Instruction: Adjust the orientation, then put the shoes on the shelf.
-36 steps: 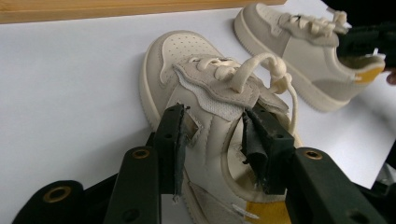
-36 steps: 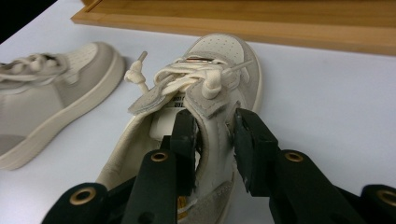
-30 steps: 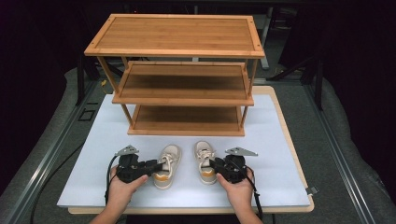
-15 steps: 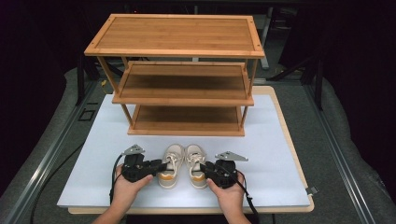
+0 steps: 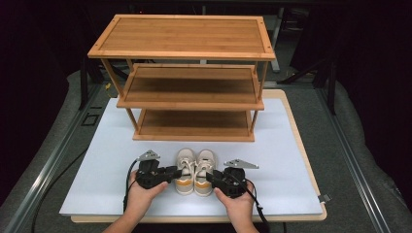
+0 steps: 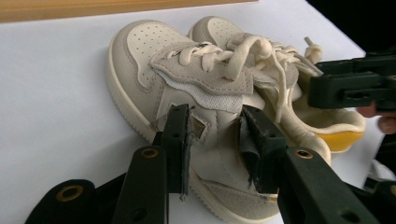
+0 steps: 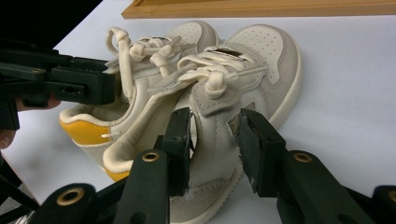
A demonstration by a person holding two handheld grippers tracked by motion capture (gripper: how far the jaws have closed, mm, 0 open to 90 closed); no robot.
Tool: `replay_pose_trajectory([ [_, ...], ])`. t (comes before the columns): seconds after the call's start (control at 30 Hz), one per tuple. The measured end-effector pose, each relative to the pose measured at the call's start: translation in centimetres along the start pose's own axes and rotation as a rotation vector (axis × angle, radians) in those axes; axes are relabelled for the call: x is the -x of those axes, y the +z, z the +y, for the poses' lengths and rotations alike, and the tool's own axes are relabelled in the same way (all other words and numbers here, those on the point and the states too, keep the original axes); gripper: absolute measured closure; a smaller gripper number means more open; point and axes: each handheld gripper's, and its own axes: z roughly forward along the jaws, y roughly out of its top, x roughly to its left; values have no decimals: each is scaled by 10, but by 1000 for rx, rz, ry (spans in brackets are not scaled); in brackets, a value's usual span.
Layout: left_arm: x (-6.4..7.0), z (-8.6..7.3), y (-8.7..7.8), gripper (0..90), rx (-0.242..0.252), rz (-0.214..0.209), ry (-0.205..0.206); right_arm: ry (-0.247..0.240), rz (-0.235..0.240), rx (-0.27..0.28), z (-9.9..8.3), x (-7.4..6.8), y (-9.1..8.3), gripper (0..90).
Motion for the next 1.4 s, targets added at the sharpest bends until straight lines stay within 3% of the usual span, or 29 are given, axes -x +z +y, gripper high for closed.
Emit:
replay_pose_trajectory([
  [0.37,-4,-4,-1,626,25,-26,-24,7,2,9,-3,2,-5,620],
  [0.6,0,-8,1,549,45,16,-15,-8,9,55,-3,2,-7,512],
  [0.73,1,-12,3,488,63,31,-43,5,28,64,-4,2,-6,509],
  [0.97,1,-15,3,505,85,27,-61,14,-18,84,-6,0,-1,535],
  [1.1,3,-16,4,506,94,39,-68,56,-38,88,-11,-1,3,523],
  [1.2,2,-16,4,487,98,42,-77,43,-58,85,-12,-1,5,520],
  [1.3,2,-19,5,419,120,56,-115,92,-33,111,-11,0,4,500],
  [1.4,2,-22,6,421,141,57,-135,125,-34,123,-14,-1,6,480],
])
